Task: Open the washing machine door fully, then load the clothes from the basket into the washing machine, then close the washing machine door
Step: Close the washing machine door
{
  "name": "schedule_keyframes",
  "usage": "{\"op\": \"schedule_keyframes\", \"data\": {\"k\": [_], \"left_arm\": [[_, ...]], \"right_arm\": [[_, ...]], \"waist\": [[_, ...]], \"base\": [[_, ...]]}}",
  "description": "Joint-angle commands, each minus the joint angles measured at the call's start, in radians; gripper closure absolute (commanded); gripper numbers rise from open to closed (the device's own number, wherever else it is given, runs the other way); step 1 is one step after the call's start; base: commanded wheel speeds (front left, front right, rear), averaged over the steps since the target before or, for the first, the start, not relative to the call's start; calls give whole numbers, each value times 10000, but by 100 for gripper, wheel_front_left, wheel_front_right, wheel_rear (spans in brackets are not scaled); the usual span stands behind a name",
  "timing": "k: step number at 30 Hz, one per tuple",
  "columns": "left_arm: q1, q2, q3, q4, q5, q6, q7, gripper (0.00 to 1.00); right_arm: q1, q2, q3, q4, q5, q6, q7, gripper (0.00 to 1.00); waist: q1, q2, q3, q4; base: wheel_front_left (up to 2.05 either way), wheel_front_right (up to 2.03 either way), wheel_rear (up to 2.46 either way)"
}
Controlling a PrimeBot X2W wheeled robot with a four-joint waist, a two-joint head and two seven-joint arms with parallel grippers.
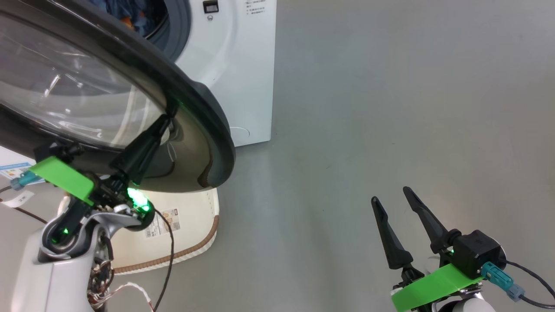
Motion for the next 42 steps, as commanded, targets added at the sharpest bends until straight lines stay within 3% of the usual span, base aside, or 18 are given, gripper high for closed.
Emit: {"op": "schedule_keyframes", "data": {"k": [1, 18, 19, 20, 21, 22, 29, 35, 36, 37, 42], "left_arm": [[-331, 242, 359, -268, 109, -112, 40, 100], [1604, -132, 2124, -2137, 160, -114, 6, 100], [1751, -176, 2239, -2281, 141, -114, -61, 79], [1908, -212, 2277, -2451, 156, -114, -57, 51], [2060, -243, 2341, -2639, 227, -114, -134, 3], [2196, -277, 2415, -2811, 279, -114, -274, 0], [2934, -379, 2716, -3826, 404, -114, -1734, 0], [3471, -384, 2515, -4465, 1312, -115, -4050, 0], [3640, -384, 2433, -4721, 1929, -115, -4954, 0], [3640, -384, 2433, -4721, 1929, -115, -4954, 0], [4248, -205, 1785, -4991, 5391, -115, -7198, 0]], "right_arm": [[-208, 16, 245, -218, 126, 62, -93, 0], [-78, 16, 68, -254, 117, 62, -112, 0], [-74, 16, 63, -252, 121, 62, -114, 0], [-66, 16, 51, -259, 128, 62, -116, 0], [-67, 16, 50, -266, 130, 62, -123, 0], [-63, 16, 50, -270, 111, 62, -134, 0], [-48, 16, 13, -221, 105, 62, -144, 0], [-25, 16, -44, -207, 132, 62, -145, 0], [12, 16, -61, -193, 140, 62, -147, 0], [12, 16, -61, -193, 140, 62, -147, 0], [125, 16, -152, -180, 127, 62, -98, 0]], "waist": [[0, 0, -12, 16], [0, 0, -121, 632], [0, 0, -142, 686], [0, 0, -147, 743], [0, 0, -162, 797], [0, 0, -194, 859], [0, 0, -352, 1186], [0, 0, -448, 1342], [0, 0, -502, 1375], [0, 0, -502, 1375], [0, 0, -724, 1472]], "base": [[0, 0, 0], [0, 0, 0], [0, 0, 0], [0, 0, 0], [0, 0, 0], [0, 0, 0], [0, 0, 0], [0, 0, 0], [0, 0, 0], [0, 0, 0], [0, 0, 0]]}}
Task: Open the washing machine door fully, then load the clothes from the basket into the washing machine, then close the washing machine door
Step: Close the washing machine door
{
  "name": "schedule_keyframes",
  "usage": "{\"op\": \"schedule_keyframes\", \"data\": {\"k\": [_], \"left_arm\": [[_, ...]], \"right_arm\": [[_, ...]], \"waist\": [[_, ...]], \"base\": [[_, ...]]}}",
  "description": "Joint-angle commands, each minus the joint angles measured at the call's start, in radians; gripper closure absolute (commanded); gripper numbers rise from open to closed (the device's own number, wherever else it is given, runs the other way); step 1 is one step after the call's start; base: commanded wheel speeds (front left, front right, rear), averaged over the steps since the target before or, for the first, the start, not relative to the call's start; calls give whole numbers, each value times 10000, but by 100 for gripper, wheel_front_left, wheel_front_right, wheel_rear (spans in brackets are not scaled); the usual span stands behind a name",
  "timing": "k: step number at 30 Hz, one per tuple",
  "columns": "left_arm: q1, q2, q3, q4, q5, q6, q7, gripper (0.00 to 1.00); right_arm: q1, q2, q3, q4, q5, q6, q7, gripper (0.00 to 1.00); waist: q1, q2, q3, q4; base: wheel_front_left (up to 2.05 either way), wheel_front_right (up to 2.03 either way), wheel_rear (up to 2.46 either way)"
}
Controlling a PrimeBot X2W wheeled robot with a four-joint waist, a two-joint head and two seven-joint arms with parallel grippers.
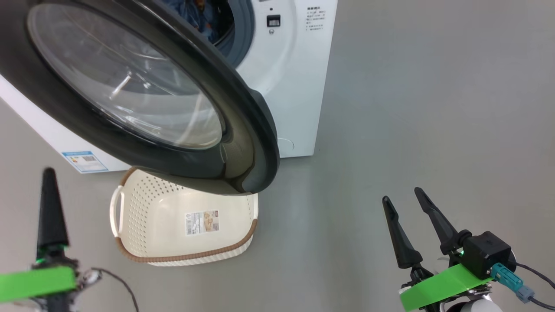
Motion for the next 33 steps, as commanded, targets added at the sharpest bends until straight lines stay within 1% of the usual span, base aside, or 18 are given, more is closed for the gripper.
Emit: {"op": "schedule_keyframes", "data": {"k": [1, 4, 5, 6, 8, 9, 11, 14, 17, 22, 26, 33], "left_arm": [[135, 455, 100, -256, 952, -105, -554, 0], [551, 911, -427, 36, 3289, -72, -1654, 0], [669, 1064, -619, 160, 4076, 57, -1889, 0], [742, 1078, -778, 229, 4585, 175, -2068, 0], [931, 1322, -1081, 334, 5844, 552, -2283, 0], [1003, 1298, -1208, 345, 6169, 670, -2355, 0], [1211, 1484, -1473, 392, 7083, 1014, -2422, 0], [1483, 1636, -1802, 412, 8033, 1418, -2466, 0], [1741, 1778, -2068, 447, 8739, 1758, -2428, 0], [2165, 1844, -2441, 469, 9323, 2065, -2255, 0], [2339, 1782, -2597, 344, 9428, 2184, -2189, 0], [2457, 1767, -2759, 232, 9489, 2265, -2095, 0]], "right_arm": [[76, 16, 219, -241, 111, 62, -19, 0], [218, 16, 144, -288, 57, 62, 55, 0], [271, 16, 112, -305, 38, 62, 84, 0], [325, 16, 80, -321, 22, 62, 111, 0], [439, 16, 36, -349, -14, 62, 163, 0], [497, 16, 17, -364, -29, 62, 190, 0], [598, 16, -7, -408, -42, 62, 246, 0], [766, 16, -40, -455, -65, 62, 308, 0], [952, 16, -69, -503, -104, 62, 379, 0], [1269, 16, -185, -566, -199, 62, 493, 0], [1426, 16, -339, -667, -326, 62, 561, 0], [1557, 16, -505, -834, -492, 62, 683, 0]], "waist": [[0, 0, -155, 60], [0, 0, -372, 135], [0, 0, -446, 160], [0, 0, -522, 186], [0, 0, -674, 224], [0, 0, -751, 242], [0, 0, -869, 255], [0, 0, -1076, 279], [0, 0, -1256, 287], [0, 0, -1560, 263], [0, 0, -1648, 263], [0, 0, -1710, 241]], "base": [[0, 0, 0], [0, 0, 0], [0, 0, 0], [0, 0, 0], [0, 0, 0], [0, 0, 0], [0, 0, 0], [0, 0, 0], [0, 0, 0], [0, 0, 0], [0, 0, 0], [0, 0, 0]]}}
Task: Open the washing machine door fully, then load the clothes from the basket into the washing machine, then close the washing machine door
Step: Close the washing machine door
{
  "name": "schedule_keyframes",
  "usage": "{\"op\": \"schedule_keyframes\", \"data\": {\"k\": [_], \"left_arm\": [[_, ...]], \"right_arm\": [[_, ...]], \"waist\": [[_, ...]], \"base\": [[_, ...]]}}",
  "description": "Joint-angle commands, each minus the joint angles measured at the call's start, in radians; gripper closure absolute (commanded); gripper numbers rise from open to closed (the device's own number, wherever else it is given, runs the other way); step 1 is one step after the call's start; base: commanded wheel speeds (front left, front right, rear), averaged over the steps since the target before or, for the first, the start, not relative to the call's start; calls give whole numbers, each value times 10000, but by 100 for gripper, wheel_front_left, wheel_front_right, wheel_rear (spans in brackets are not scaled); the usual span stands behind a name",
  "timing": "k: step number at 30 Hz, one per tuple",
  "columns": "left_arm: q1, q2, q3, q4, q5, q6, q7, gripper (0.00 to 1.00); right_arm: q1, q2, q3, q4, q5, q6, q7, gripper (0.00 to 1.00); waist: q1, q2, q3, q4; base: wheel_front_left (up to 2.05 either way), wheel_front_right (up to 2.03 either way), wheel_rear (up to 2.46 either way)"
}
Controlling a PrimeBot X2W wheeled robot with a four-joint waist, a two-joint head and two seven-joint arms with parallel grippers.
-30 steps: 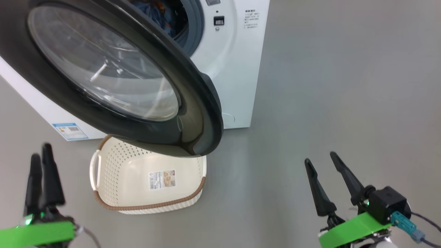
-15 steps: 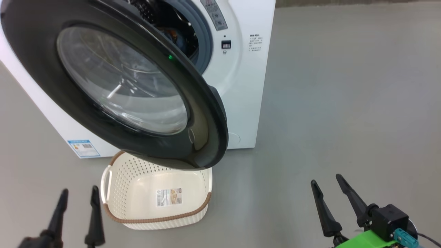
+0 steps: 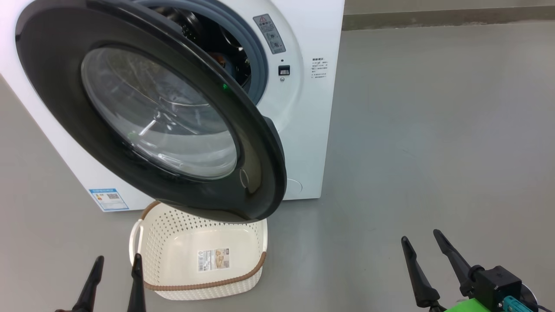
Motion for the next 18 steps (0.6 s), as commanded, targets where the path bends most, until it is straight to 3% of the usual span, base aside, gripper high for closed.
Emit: {"op": "schedule_keyframes", "data": {"k": [1, 18], "left_arm": [[-161, 119, 309, -303, 133, 120, 31, 0], [-84, 129, 225, -464, 97, 337, 196, 0]], "right_arm": [[-89, -33, 169, -338, -94, 62, -3, 0], [-82, -33, 131, -455, -119, 62, 55, 0]], "waist": [[0, 0, -9, -16], [0, 0, -11, -38]], "base": [[0, 0, 0], [0, 0, 0]]}}
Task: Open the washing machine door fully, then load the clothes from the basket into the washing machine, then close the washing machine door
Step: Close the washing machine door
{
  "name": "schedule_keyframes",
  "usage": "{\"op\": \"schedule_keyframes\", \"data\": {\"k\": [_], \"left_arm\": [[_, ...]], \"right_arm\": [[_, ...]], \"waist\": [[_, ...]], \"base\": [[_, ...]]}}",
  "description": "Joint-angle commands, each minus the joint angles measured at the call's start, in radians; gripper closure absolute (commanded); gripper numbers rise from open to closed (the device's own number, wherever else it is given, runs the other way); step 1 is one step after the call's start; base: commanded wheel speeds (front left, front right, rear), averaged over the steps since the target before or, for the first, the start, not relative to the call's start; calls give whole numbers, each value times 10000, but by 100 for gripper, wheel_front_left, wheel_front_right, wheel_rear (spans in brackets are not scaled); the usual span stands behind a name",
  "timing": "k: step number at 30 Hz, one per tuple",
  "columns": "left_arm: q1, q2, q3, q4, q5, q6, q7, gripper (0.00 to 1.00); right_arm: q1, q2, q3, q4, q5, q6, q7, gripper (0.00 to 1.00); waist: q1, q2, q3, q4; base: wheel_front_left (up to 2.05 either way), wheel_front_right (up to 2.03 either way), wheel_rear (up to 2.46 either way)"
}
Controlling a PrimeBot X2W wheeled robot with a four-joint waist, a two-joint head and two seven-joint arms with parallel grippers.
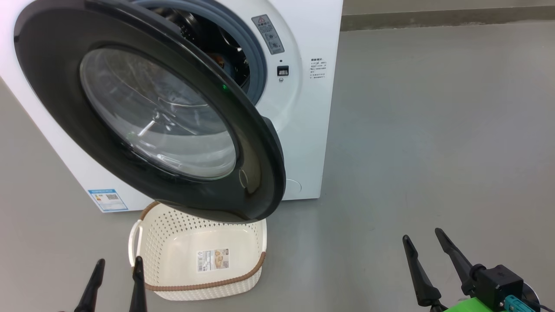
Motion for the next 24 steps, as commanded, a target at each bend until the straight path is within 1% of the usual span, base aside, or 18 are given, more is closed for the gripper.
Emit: {"op": "schedule_keyframes", "data": {"k": [1, 2, 3, 5, 6, 17, 24], "left_arm": [[-239, 130, 317, -302, 99, 102, 25, 0], [-245, 132, 310, -308, 104, 118, 33, 0], [-252, 131, 305, -314, 106, 133, 39, 0], [-258, 134, 293, -322, 119, 168, 50, 0], [-255, 138, 290, -323, 123, 183, 57, 0], [-263, 145, 234, -325, 119, 299, 49, 0], [-384, 194, 136, -318, 156, 288, 44, 0]], "right_arm": [[-104, -41, 193, -308, -58, 62, -19, 0], [-108, -41, 194, -309, -52, 62, -14, 0], [-115, -41, 194, -312, -50, 62, -8, 4], [-124, -41, 190, -318, -16, 62, 11, 74], [-125, -41, 191, -324, -1, 62, 14, 100], [-136, -41, 173, -317, 143, 62, 123, 100], [-277, -41, 114, -249, 134, 62, 148, 100]], "waist": [[0, 0, 5, 2], [0, 0, 9, 3], [0, 0, 12, 4], [0, 0, 18, 10], [0, 0, 20, 11], [0, 0, 103, 66], [0, 0, 244, 185]], "base": [[0, 0, 0], [0, 0, 0], [0, 0, 0], [0, 0, 0], [0, 0, 0], [0, 0, 0], [0, 0, 0]]}}
